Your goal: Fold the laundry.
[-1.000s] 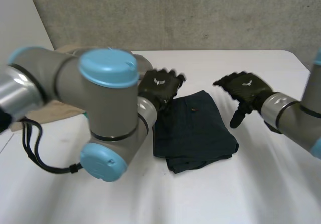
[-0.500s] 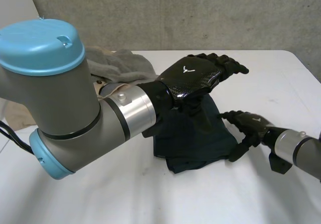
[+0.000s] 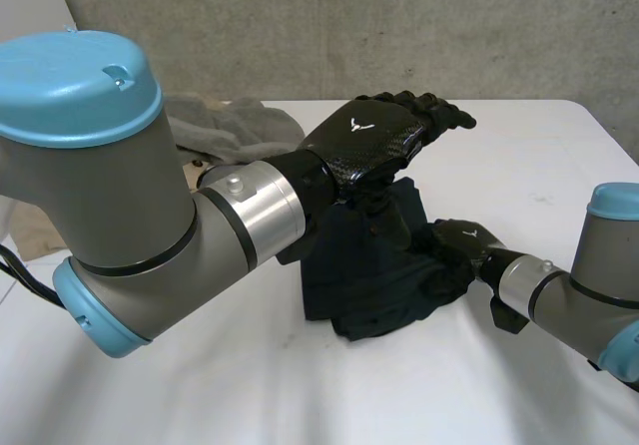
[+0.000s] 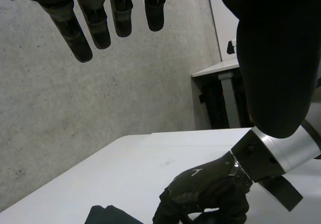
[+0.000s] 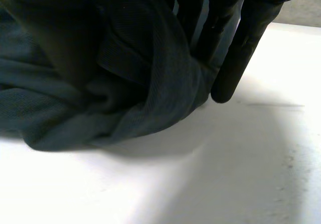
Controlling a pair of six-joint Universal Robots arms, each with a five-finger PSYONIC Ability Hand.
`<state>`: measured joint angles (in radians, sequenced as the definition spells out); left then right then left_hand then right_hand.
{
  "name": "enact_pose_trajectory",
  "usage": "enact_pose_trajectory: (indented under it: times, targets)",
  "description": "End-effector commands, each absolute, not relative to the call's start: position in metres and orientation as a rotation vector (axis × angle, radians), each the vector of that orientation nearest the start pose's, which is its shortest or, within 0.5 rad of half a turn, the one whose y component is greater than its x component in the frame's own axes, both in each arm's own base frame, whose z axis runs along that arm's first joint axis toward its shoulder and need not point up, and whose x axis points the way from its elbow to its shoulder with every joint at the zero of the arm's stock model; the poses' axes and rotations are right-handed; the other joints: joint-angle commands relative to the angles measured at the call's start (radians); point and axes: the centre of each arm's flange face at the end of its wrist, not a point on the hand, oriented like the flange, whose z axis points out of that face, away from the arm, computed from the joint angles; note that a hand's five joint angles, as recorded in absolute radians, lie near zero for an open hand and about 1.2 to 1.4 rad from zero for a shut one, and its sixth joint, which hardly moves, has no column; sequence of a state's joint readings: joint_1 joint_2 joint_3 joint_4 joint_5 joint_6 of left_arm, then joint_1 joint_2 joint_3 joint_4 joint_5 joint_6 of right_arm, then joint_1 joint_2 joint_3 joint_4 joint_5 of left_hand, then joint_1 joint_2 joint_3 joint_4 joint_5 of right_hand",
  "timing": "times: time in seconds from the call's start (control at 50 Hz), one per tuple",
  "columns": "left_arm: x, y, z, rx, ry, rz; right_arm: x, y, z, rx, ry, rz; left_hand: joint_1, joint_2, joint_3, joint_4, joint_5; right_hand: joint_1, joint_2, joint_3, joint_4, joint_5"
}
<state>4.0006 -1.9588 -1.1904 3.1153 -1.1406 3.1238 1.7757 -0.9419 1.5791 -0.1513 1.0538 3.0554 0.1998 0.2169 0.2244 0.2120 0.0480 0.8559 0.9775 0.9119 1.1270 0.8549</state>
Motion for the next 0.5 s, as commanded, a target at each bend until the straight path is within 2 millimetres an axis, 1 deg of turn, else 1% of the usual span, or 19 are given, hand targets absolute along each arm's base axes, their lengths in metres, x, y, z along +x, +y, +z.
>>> enact_pose_trajectory:
  times: [0.02,0.04,0.06,0.1,0.12,0.18,0.2,0.26,0.28,0.34,0.36,0.42,0.44,0.48,0.5]
  targets:
    - [-0.381,-0.182,0.288,-0.963,-1.552,1.477,0.237,-0.334,0.123,-0.546,2.215,-1.468,0.034,0.017,0.01,0.022,0.012,0.54,0.419,0.484,0.269,0.367]
    - [-0.381,-0.182,0.288,-0.963,-1.55,1.478,0.235,-0.341,0.127,-0.525,2.213,-1.505,0.034,0.017,0.01,0.022,0.012,0.54,0.419,0.484,0.269,0.367]
    - [-0.381,-0.182,0.288,-0.963,-1.546,1.482,0.234,-0.353,0.131,-0.487,2.202,-1.567,0.034,0.017,0.01,0.022,0.012,0.54,0.419,0.484,0.269,0.367]
    - [-0.381,-0.183,0.29,-0.959,-1.536,1.492,0.234,-0.366,0.135,-0.45,2.185,-1.623,0.034,0.017,0.01,0.022,0.012,0.54,0.419,0.484,0.269,0.367]
    - [-0.382,-0.183,0.29,-0.957,-1.535,1.496,0.233,-0.378,0.139,-0.411,2.174,-1.678,0.034,0.017,0.01,0.022,0.012,0.54,0.419,0.484,0.269,0.367]
    - [-0.382,-0.183,0.291,-0.956,-1.526,1.504,0.228,-0.399,0.146,-0.351,2.161,-1.768,0.034,0.017,0.01,0.022,0.012,0.54,0.419,0.484,0.269,0.367]
    - [-0.382,-0.184,0.292,-0.956,-1.525,1.505,0.218,-0.416,0.149,-0.293,2.166,-1.839,0.034,0.017,0.01,0.022,0.012,0.54,0.419,0.484,0.269,0.367]
    - [-0.382,-0.184,0.294,-0.953,-1.516,1.512,0.193,-0.444,0.152,-0.182,2.189,-1.947,0.034,0.017,0.01,0.022,0.012,0.54,0.419,0.484,0.269,0.367]
    - [-0.382,-0.184,0.294,-0.953,-1.516,1.512,0.179,-0.46,0.153,-0.113,2.198,-2.012,0.034,0.017,0.01,0.022,0.012,0.54,0.419,0.484,0.269,0.367]
    - [-0.383,-0.184,0.296,-0.953,-1.508,1.517,0.163,-0.481,0.154,-0.034,2.195,-2.093,0.034,0.017,0.01,0.022,0.012,0.54,0.419,0.484,0.269,0.367]
    - [-0.383,-0.184,0.296,-0.953,-1.507,1.519,0.154,-0.493,0.152,0.005,2.196,-2.129,0.034,0.017,0.01,0.022,0.012,0.54,0.419,0.484,0.269,0.367]
    - [-0.383,-0.183,0.298,-0.953,-1.501,1.521,0.139,-0.507,0.145,0.062,2.217,-2.156,0.034,0.017,0.01,0.022,0.012,0.54,0.419,0.484,0.269,0.367]
    - [-0.383,-0.183,0.297,-0.953,-1.504,1.519,0.128,-0.515,0.144,0.105,2.233,-2.171,0.034,0.017,0.01,0.022,0.012,0.54,0.419,0.484,0.269,0.367]
    - [-0.383,-0.182,0.297,-0.953,-1.504,1.519,0.119,-0.522,0.14,0.148,2.243,-2.173,0.034,0.017,0.01,0.022,0.012,0.54,0.419,0.484,0.269,0.367]
    - [-0.383,-0.183,0.296,-0.953,-1.506,1.518,0.111,-0.527,0.139,0.201,2.243,-2.174,0.034,0.017,0.01,0.022,0.012,0.54,0.419,0.484,0.269,0.367]
